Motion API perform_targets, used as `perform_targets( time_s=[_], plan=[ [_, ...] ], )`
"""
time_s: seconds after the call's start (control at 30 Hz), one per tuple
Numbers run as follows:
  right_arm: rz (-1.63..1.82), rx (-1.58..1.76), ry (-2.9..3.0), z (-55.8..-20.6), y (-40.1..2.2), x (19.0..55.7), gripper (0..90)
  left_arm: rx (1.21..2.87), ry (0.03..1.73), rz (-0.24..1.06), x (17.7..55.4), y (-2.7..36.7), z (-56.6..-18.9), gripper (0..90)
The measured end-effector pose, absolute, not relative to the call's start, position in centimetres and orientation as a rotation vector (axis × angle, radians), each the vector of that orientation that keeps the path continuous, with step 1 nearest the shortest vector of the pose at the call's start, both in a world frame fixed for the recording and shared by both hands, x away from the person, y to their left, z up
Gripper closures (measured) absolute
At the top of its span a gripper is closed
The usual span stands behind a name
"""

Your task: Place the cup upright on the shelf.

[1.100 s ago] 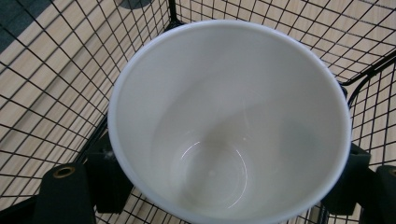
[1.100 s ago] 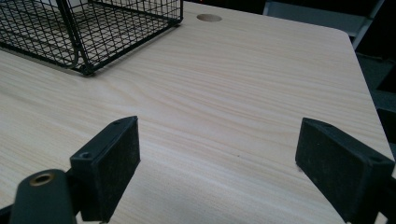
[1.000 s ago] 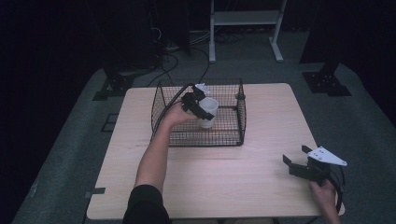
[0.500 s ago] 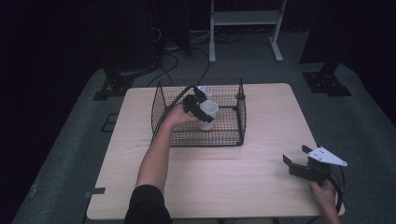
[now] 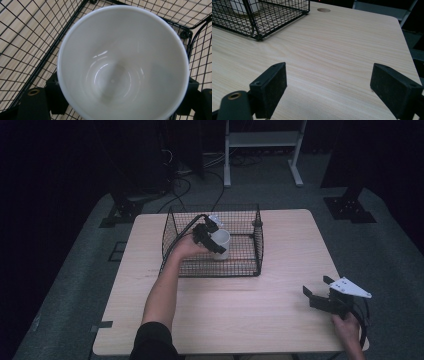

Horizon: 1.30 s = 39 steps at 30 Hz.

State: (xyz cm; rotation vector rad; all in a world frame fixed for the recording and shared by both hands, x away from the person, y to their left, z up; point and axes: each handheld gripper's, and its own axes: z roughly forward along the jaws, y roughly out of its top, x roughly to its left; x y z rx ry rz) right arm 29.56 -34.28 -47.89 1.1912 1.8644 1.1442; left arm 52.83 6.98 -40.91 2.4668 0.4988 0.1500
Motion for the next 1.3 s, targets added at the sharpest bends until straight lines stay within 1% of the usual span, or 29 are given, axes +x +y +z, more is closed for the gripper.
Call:
perform_targets(
  time_s=[0.13,0.2,0.27,0.33,0.43,0.63,0.8,1.07,1.3],
  plan=[
    [1.146,1.197,1.859,-47.9,-34.3,29.6,13.1,2.451,0.513,0.128,52.9,7.1,-40.8,18.1],
    [1.146,1.196,1.856,-47.9,-34.3,29.5,13.1,2.448,0.521,0.139,52.8,7.1,-40.7,14.5],
    [1.144,1.197,1.856,-47.9,-34.3,29.5,13.1,2.449,0.517,0.146,52.7,7.2,-40.4,13.8],
    [1.145,1.2,1.854,-47.9,-34.3,29.5,13.1,2.431,0.533,0.16,52.6,7.3,-40.1,10.6],
    [1.148,1.203,1.851,-47.9,-34.4,29.5,13.1,2.405,0.543,0.169,52.4,7.5,-39.7,8.2],
    [1.15,1.206,1.854,-47.9,-34.4,29.6,13.1,2.398,0.536,0.203,51.9,7.8,-38.8,7.3],
    [1.154,1.202,1.854,-47.9,-34.4,29.6,13.0,2.38,0.552,0.218,51.4,8.0,-38.0,3.5],
    [1.157,1.202,1.857,-47.9,-34.4,29.6,13.1,2.33,0.556,0.268,50.5,9.0,-37.2,3.1],
    [1.155,1.205,1.858,-47.9,-34.4,29.6,13.1,2.287,0.573,0.286,49.7,10.4,-36.7,2.8]
  ],
)
